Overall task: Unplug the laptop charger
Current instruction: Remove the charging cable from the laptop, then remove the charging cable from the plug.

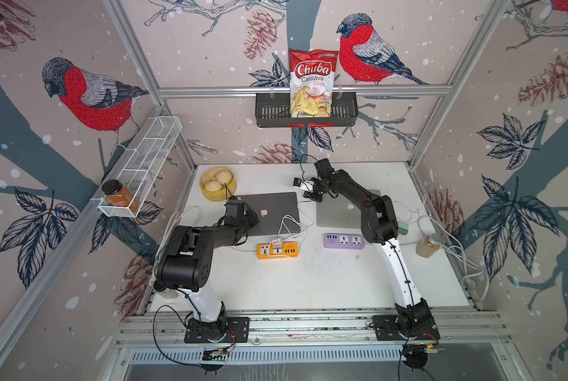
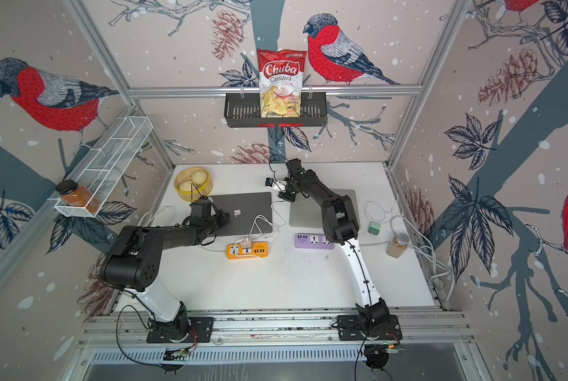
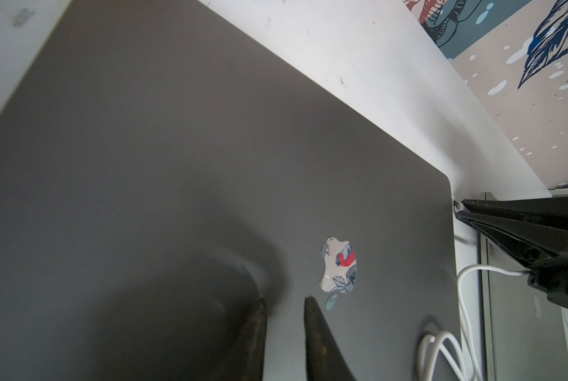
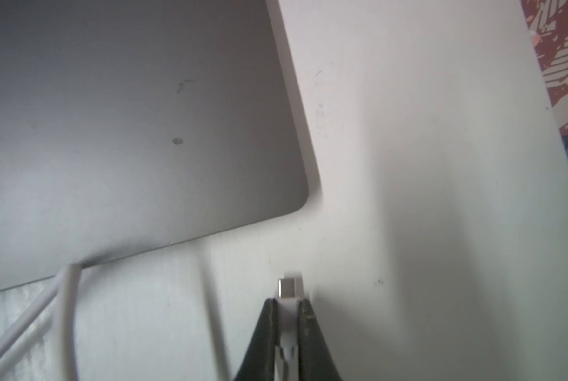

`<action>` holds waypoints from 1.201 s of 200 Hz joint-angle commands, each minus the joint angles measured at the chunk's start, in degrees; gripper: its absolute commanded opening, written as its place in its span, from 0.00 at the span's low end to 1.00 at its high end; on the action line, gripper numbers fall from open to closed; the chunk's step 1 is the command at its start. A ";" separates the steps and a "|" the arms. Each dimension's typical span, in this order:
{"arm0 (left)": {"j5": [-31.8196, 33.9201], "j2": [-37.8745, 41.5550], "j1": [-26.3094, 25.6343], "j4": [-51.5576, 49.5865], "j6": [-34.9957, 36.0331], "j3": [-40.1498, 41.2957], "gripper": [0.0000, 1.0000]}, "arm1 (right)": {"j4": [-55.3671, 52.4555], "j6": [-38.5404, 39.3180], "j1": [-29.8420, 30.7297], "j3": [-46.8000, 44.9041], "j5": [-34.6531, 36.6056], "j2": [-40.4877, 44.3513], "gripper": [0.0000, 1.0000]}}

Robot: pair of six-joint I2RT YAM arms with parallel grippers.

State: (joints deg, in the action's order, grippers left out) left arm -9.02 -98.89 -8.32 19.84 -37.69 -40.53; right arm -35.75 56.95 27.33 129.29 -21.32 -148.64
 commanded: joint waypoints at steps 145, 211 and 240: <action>4.20 27.42 -5.66 -20.42 5.44 4.26 0.41 | 18.85 -32.32 7.64 -31.25 20.79 31.10 1.00; -4.89 31.90 -5.56 -14.06 6.89 12.11 0.47 | 33.01 -60.52 18.97 -60.59 21.76 48.73 0.94; -10.77 28.43 -5.57 -10.85 8.10 12.48 0.41 | 32.21 -69.69 24.12 -63.91 26.81 50.78 0.66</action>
State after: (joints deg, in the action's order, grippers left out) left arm -13.50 -68.77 -13.87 4.25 -31.46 -28.73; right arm -7.18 -0.67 48.25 67.07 1.08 -99.33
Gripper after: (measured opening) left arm 0.437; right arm 0.741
